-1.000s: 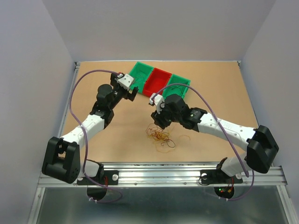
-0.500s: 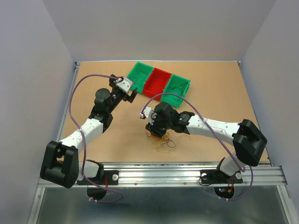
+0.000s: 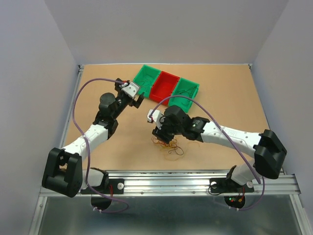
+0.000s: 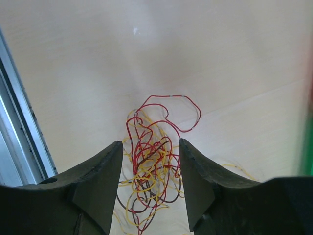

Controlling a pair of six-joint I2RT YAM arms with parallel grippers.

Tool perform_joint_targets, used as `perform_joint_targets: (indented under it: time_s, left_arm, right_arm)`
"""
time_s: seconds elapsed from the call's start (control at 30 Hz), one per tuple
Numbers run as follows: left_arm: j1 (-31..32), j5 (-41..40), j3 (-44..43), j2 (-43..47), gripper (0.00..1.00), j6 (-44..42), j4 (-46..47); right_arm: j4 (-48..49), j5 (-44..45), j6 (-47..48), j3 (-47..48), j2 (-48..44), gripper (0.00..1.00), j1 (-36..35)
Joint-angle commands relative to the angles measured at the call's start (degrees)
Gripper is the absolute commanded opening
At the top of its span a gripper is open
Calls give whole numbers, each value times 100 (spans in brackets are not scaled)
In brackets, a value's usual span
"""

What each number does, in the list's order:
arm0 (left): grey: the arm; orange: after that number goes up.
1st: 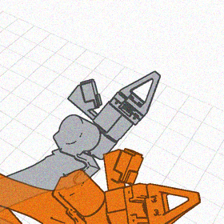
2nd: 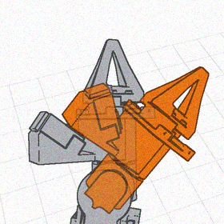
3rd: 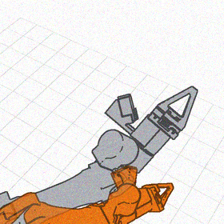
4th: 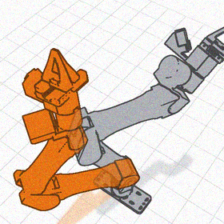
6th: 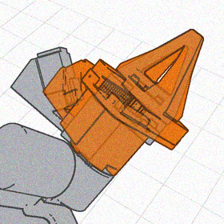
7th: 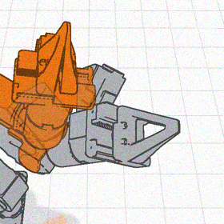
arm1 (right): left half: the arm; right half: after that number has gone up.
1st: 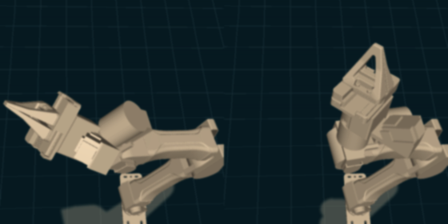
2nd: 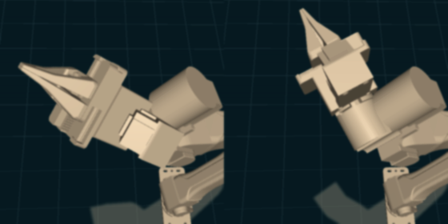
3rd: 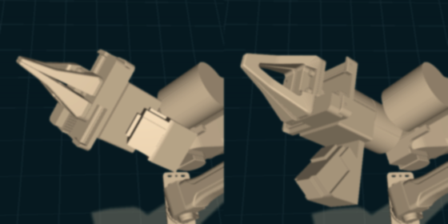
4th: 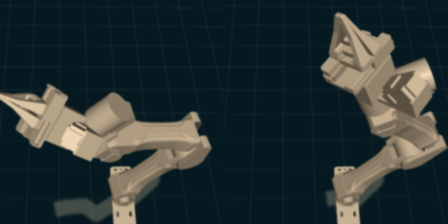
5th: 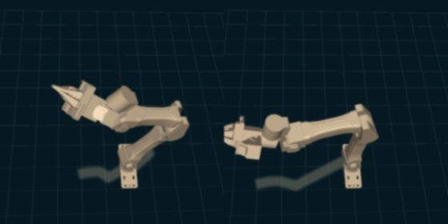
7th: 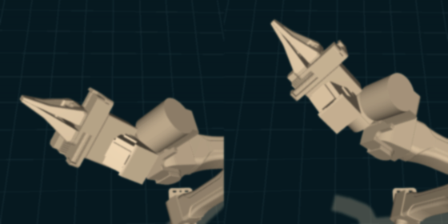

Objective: Untangle the cables

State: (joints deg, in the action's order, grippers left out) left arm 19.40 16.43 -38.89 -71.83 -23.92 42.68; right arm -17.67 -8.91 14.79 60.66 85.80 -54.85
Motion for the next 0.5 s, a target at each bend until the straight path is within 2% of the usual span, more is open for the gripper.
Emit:
perform_joint_targets:
  time_s: [0.0,0.2,0.47]
  left_arm:
    - [-15,212,66,117,99,-95,400]
    - [-15,238,40,126,99,-104,373]
    - [-15,238,13,55,99,-104,329]
  right_arm:
    - [185,-278,59,-37,-240,56,-52]
    - [150,-110,50,112,59,56,-114]
    - [53,-50,112,200,270,46,-175]
